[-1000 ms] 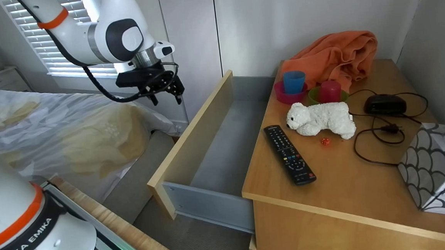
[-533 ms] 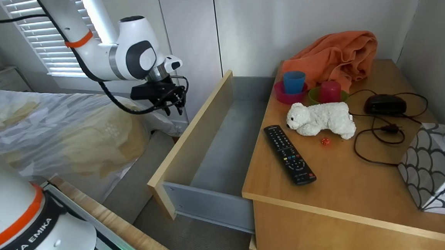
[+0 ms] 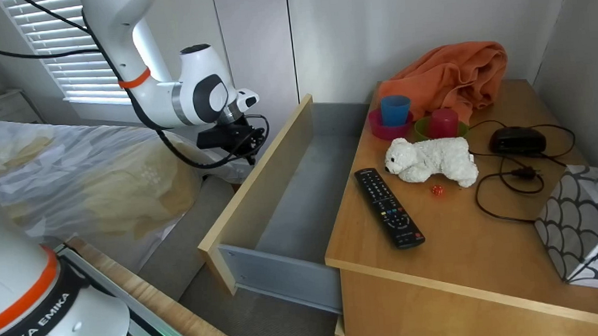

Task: Close the top drawer

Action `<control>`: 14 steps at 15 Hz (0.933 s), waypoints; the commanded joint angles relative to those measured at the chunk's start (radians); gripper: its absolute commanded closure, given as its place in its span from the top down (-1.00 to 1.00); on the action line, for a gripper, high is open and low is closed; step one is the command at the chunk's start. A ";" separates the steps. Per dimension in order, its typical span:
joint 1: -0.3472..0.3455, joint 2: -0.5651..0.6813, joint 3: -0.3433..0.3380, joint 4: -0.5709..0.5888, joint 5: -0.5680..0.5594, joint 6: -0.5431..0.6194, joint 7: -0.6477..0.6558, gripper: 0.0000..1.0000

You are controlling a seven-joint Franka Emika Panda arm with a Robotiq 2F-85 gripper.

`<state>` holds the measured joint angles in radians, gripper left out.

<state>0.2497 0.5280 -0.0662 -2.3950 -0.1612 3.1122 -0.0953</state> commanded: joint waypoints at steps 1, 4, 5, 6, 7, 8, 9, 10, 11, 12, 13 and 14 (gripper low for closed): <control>0.107 0.075 -0.102 0.048 -0.011 0.034 0.061 -1.00; 0.206 0.100 -0.196 0.072 -0.005 0.037 0.114 -1.00; 0.255 0.105 -0.244 0.079 -0.006 0.032 0.140 -1.00; 0.281 0.109 -0.265 0.086 0.000 0.015 0.161 -1.00; 0.322 0.123 -0.308 0.095 -0.003 0.027 0.182 -1.00; 0.343 0.131 -0.334 0.103 -0.001 0.020 0.198 -1.00; 0.358 0.135 -0.353 0.107 0.004 0.009 0.214 -1.00; 0.359 0.144 -0.368 0.116 0.013 -0.003 0.227 -1.00; 0.344 0.148 -0.367 0.125 0.023 -0.030 0.236 -1.00; 0.318 0.148 -0.354 0.134 0.033 -0.061 0.242 -1.00; 0.305 0.152 -0.352 0.142 0.038 -0.076 0.257 -1.00; 0.296 0.154 -0.353 0.148 0.037 -0.092 0.273 -1.00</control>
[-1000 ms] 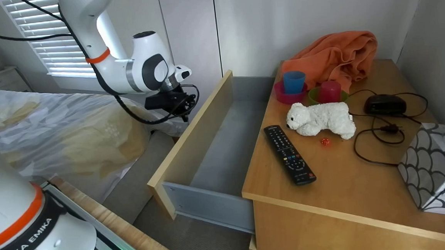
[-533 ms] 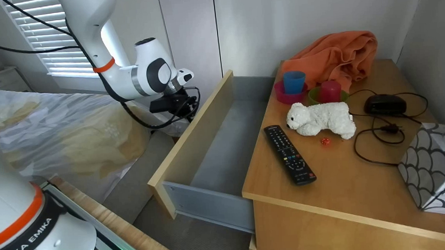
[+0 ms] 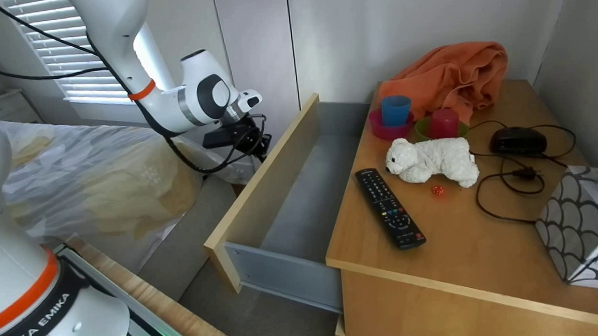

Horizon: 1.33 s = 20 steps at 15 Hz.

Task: Close the top drawer

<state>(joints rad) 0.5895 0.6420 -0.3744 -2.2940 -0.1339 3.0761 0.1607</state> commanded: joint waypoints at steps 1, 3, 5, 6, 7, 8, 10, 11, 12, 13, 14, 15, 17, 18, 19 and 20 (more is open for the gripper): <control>-0.062 0.035 -0.038 0.052 0.013 -0.077 0.032 -1.00; -0.100 0.033 -0.030 0.065 0.010 -0.107 0.055 -1.00; -0.136 0.030 -0.030 0.078 0.004 -0.130 0.074 -1.00; -0.158 0.026 -0.032 0.084 0.002 -0.146 0.079 -1.00; -0.180 0.029 -0.034 0.093 0.001 -0.154 0.081 -1.00; -0.210 0.036 -0.028 0.109 0.003 -0.165 0.080 -1.00; -0.252 0.043 -0.029 0.129 0.004 -0.182 0.086 -1.00; -0.270 0.044 -0.033 0.140 0.003 -0.190 0.087 -1.00; -0.287 0.048 -0.030 0.151 0.004 -0.199 0.089 -1.00; -0.303 0.047 -0.027 0.158 0.004 -0.214 0.090 -1.00; -0.316 0.051 -0.024 0.169 0.003 -0.226 0.092 -1.00; -0.329 0.051 -0.019 0.179 0.002 -0.241 0.094 -1.00; -0.352 0.045 0.000 0.190 0.006 -0.280 0.094 -1.00; -0.358 0.039 0.006 0.194 0.006 -0.304 0.098 -1.00; -0.365 0.037 0.015 0.199 0.007 -0.325 0.101 -1.00; -0.369 0.036 0.019 0.204 0.002 -0.338 0.106 -1.00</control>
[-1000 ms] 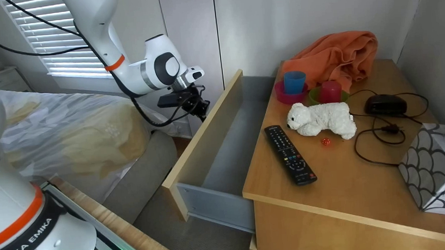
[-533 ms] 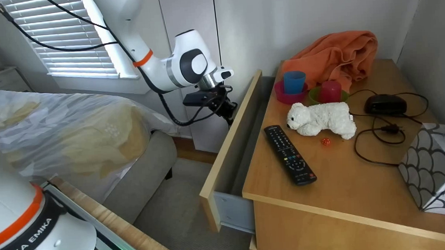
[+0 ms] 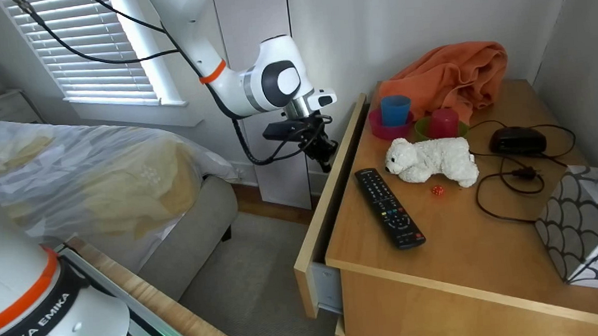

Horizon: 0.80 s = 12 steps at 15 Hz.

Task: Close the top drawer

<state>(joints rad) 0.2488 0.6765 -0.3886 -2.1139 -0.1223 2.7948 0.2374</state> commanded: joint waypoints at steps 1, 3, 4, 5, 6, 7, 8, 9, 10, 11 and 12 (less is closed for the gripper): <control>-0.034 0.004 0.039 0.033 -0.011 -0.073 0.034 -1.00; -0.054 0.014 0.055 0.050 -0.011 -0.084 0.034 -1.00; -0.066 0.021 0.062 0.058 -0.009 -0.082 0.031 -1.00; -0.075 0.027 0.064 0.061 -0.010 -0.069 0.031 -1.00; -0.083 0.037 0.065 0.068 -0.010 -0.054 0.033 -1.00; -0.091 0.047 0.062 0.077 -0.011 -0.049 0.037 -1.00; -0.095 0.056 0.058 0.083 -0.016 -0.035 0.039 -1.00; -0.092 0.064 0.047 0.090 -0.024 -0.025 0.045 -1.00; -0.086 0.072 0.035 0.097 -0.031 -0.024 0.054 -1.00; -0.079 0.077 0.021 0.100 -0.041 -0.011 0.064 -1.00; -0.076 0.081 0.013 0.106 -0.044 -0.007 0.073 -1.00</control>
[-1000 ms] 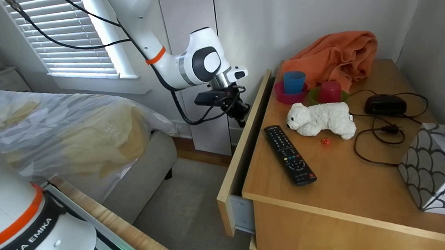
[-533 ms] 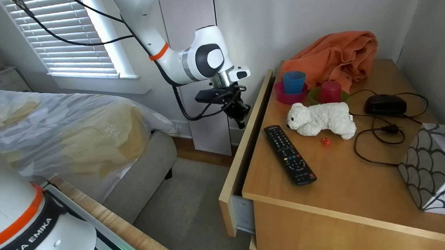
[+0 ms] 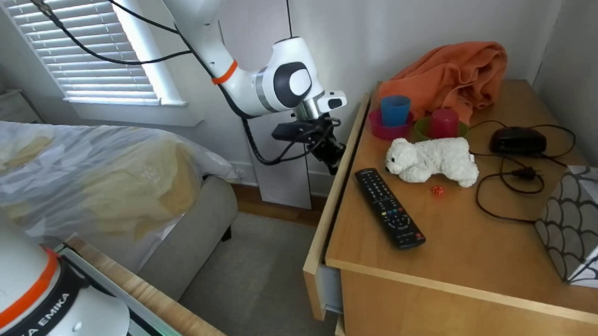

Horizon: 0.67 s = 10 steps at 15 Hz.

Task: Close the top drawer

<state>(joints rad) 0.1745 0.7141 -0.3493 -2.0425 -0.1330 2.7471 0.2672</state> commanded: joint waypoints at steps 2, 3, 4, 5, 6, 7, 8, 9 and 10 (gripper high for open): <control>0.002 0.055 -0.043 0.044 -0.038 0.058 0.055 -1.00; 0.007 0.062 -0.054 0.050 -0.041 0.066 0.063 -1.00; 0.010 0.067 -0.061 0.054 -0.040 0.072 0.066 -1.00; 0.002 0.063 -0.051 0.054 -0.029 0.057 0.059 -1.00; -0.009 0.048 -0.031 0.046 -0.018 0.032 0.044 -1.00; -0.018 0.021 -0.004 0.030 -0.006 0.002 0.029 -1.00; -0.018 0.000 0.010 0.017 -0.002 -0.022 0.022 -1.00; -0.010 -0.025 0.021 0.002 -0.005 -0.042 0.021 -1.00; -0.008 -0.046 0.036 -0.005 -0.006 -0.079 0.021 -1.00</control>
<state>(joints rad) 0.1706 0.7441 -0.3610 -2.0023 -0.1462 2.7482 0.2972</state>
